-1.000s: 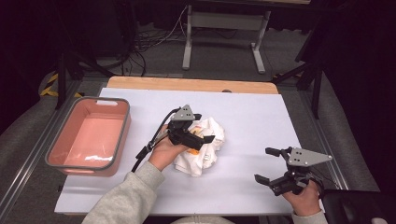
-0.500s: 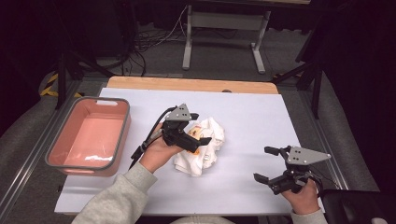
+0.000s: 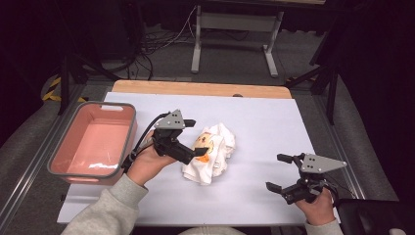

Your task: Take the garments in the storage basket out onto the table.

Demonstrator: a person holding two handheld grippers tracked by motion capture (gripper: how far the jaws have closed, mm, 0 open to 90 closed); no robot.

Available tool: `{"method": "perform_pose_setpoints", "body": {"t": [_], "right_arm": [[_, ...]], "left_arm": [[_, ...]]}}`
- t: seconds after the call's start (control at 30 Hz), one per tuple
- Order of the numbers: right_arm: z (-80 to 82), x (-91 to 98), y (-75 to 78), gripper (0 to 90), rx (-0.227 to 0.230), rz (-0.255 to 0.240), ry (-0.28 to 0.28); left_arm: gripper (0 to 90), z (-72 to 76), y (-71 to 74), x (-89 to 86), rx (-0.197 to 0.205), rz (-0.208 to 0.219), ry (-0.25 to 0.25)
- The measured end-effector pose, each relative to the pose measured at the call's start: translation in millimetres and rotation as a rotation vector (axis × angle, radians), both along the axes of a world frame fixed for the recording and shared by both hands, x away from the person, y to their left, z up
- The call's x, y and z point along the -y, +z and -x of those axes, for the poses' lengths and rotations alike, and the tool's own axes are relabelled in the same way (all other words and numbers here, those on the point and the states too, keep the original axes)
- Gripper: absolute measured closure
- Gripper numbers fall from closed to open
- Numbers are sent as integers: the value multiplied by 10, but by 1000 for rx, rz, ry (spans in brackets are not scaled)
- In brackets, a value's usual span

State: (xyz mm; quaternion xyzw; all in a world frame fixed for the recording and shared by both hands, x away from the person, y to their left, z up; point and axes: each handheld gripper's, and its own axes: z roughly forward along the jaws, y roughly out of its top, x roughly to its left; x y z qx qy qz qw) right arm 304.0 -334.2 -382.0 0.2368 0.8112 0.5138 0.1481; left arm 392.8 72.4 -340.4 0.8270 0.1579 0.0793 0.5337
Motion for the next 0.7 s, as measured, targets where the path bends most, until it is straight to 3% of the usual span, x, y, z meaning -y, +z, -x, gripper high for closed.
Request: {"method": "perform_pose_setpoints", "body": {"t": [0.7], "right_arm": [[-1,-18,-19,0,-2,-3,6]], "left_arm": [[15,219,-118,-692,12,27,81]]}}
